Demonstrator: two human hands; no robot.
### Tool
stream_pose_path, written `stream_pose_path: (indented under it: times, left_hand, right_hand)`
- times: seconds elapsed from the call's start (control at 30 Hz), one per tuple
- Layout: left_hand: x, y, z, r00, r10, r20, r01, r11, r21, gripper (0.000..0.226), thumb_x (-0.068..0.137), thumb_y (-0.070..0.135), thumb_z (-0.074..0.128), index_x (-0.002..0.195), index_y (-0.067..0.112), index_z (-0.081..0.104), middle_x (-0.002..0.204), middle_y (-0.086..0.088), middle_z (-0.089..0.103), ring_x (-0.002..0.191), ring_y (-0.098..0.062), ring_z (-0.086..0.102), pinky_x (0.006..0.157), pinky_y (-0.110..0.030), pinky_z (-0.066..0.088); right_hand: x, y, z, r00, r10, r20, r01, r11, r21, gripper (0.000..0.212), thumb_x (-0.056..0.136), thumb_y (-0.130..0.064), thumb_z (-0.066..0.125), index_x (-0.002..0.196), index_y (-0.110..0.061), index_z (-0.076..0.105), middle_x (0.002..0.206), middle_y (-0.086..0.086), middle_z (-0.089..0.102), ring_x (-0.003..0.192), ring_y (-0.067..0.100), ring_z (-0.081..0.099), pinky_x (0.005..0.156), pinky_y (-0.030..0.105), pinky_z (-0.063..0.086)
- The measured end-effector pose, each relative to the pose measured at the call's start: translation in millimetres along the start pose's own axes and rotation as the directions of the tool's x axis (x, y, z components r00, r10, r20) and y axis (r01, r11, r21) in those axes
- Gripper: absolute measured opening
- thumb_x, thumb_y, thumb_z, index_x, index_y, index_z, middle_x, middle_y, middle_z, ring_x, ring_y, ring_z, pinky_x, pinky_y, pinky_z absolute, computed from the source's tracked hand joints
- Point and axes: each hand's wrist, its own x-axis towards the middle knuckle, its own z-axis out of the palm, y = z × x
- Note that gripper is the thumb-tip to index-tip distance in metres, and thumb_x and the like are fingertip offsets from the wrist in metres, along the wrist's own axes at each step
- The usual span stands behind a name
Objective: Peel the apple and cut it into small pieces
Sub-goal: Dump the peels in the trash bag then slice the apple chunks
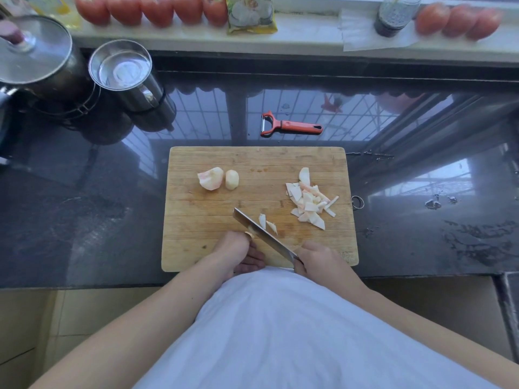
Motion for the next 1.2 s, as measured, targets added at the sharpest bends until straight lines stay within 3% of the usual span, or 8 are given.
stream_pose_path:
  times: [0.23,0.43,0.53,0.67,0.77,0.9,1.03,1.2]
  left_hand:
    - [5,0,3,1.000,0.002,-0.024,-0.002,1.000,0.013,0.026,0.102,0.011,0.042,0.095,-0.004,0.063,0.068,-0.017,0.074,0.060,-0.029,0.069,0.065,-0.036,0.060]
    - [6,3,3,0.999,-0.003,-0.037,0.006,0.997,0.074,0.033,0.102,0.013,0.042,0.097,-0.006,0.068,0.068,-0.018,0.074,0.054,-0.027,0.070,0.059,-0.032,0.058]
    - [7,3,4,0.999,0.001,-0.050,0.004,0.996,0.092,0.038,0.102,0.018,0.043,0.082,-0.003,0.068,0.064,-0.016,0.073,0.049,-0.026,0.069,0.054,-0.031,0.057]
    - [1,4,4,0.995,0.038,-0.094,-0.025,0.990,0.139,0.037,0.102,0.018,0.044,0.078,0.003,0.068,0.052,-0.010,0.068,0.038,-0.019,0.064,0.037,-0.021,0.045]
    - [1,4,4,0.994,0.033,-0.105,-0.020,0.992,0.123,0.037,0.102,0.013,0.041,0.078,0.002,0.067,0.047,-0.009,0.065,0.035,-0.017,0.061,0.042,-0.024,0.046]
    - [1,-1,1,0.998,0.045,-0.038,-0.042,0.996,0.074,0.033,0.104,0.012,0.039,0.106,-0.008,0.065,0.060,-0.015,0.071,0.045,-0.023,0.067,0.038,-0.025,0.053]
    - [6,-3,3,1.000,0.026,-0.016,-0.026,1.000,0.010,0.026,0.103,0.011,0.040,0.103,-0.003,0.061,0.065,-0.019,0.073,0.049,-0.027,0.069,0.045,-0.031,0.057]
    - [4,-2,3,0.999,0.034,0.005,-0.034,0.999,-0.005,0.024,0.101,0.008,0.041,0.100,-0.003,0.063,0.087,-0.028,0.075,0.058,-0.029,0.069,0.044,-0.029,0.057]
  right_hand:
    - [-3,5,-2,0.997,-0.072,0.030,0.074,0.996,-0.047,0.019,0.072,-0.014,0.059,0.054,-0.007,0.056,0.063,-0.006,0.030,0.035,0.025,0.044,0.037,0.022,0.022]
    - [-3,12,5,0.994,-0.037,0.100,0.049,0.992,-0.119,0.021,0.083,-0.014,0.059,0.067,-0.002,0.061,0.067,0.009,0.050,0.050,0.033,0.055,0.041,0.033,0.041]
    - [16,4,16,0.976,0.020,0.215,0.018,0.985,-0.174,0.026,0.076,-0.020,0.080,0.067,-0.004,0.062,0.068,0.004,0.044,0.050,0.030,0.057,0.041,0.028,0.038]
    - [37,-13,20,0.984,-0.009,0.176,0.036,0.988,-0.151,0.019,0.095,-0.017,0.054,0.077,-0.011,0.048,0.084,0.006,0.045,0.071,0.036,0.060,0.059,0.043,0.051]
    - [32,-16,14,0.995,-0.008,0.099,0.015,0.998,-0.062,0.019,0.093,-0.019,0.051,0.075,-0.014,0.046,0.080,0.008,0.046,0.068,0.038,0.058,0.057,0.047,0.052]
    - [13,-10,3,1.000,-0.024,0.011,0.024,0.999,0.035,0.017,0.086,-0.018,0.052,0.075,-0.007,0.059,0.067,0.007,0.047,0.053,0.035,0.055,0.044,0.037,0.043]
    - [4,0,2,0.999,-0.029,0.022,0.030,0.998,-0.048,0.036,0.084,-0.025,0.042,0.069,0.001,0.060,0.069,0.010,0.048,0.057,0.035,0.054,0.049,0.041,0.045]
    - [-2,-1,0,0.997,-0.062,0.054,0.067,0.994,-0.084,0.025,0.080,-0.010,0.058,0.057,-0.001,0.056,0.061,0.004,0.038,0.046,0.033,0.051,0.038,0.037,0.040]
